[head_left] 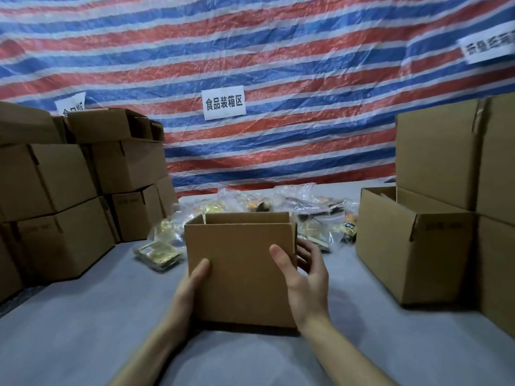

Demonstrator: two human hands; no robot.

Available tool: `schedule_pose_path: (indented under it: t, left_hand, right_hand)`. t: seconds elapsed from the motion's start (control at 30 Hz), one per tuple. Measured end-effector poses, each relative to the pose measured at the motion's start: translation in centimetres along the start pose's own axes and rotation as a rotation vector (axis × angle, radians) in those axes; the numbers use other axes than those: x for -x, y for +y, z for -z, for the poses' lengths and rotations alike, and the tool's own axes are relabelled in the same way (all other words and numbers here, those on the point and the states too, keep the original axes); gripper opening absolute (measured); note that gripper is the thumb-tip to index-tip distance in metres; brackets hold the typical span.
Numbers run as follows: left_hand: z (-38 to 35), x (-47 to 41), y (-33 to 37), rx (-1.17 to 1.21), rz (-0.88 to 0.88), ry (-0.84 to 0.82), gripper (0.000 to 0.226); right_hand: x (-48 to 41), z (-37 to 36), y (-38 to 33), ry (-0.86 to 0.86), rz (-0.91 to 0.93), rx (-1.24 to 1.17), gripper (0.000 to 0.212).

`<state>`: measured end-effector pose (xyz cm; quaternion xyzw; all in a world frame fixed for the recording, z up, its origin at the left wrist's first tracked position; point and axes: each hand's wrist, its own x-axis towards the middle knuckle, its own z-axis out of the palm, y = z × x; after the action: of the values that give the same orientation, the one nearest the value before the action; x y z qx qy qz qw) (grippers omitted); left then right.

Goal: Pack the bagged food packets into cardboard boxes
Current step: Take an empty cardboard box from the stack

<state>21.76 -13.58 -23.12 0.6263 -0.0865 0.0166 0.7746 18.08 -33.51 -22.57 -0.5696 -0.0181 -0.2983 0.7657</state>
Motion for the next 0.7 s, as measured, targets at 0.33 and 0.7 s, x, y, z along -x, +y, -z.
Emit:
schedule_pose_path:
  t: [0.33, 0.7]
  left_hand:
    - [1.8, -0.6, -0.6, -0.002, -0.128, -0.15, 0.085]
    - [2.3, -0.1, -0.7, -0.088, -0.107, -0.214, 0.115]
  right_hand:
    - [-0.9, 0.7, -0.4, -0.032, -0.095, -0.06, 0.079]
    - [-5.0, 2.4, 1.1, 0.123, -0.508, 0.003, 0.025]
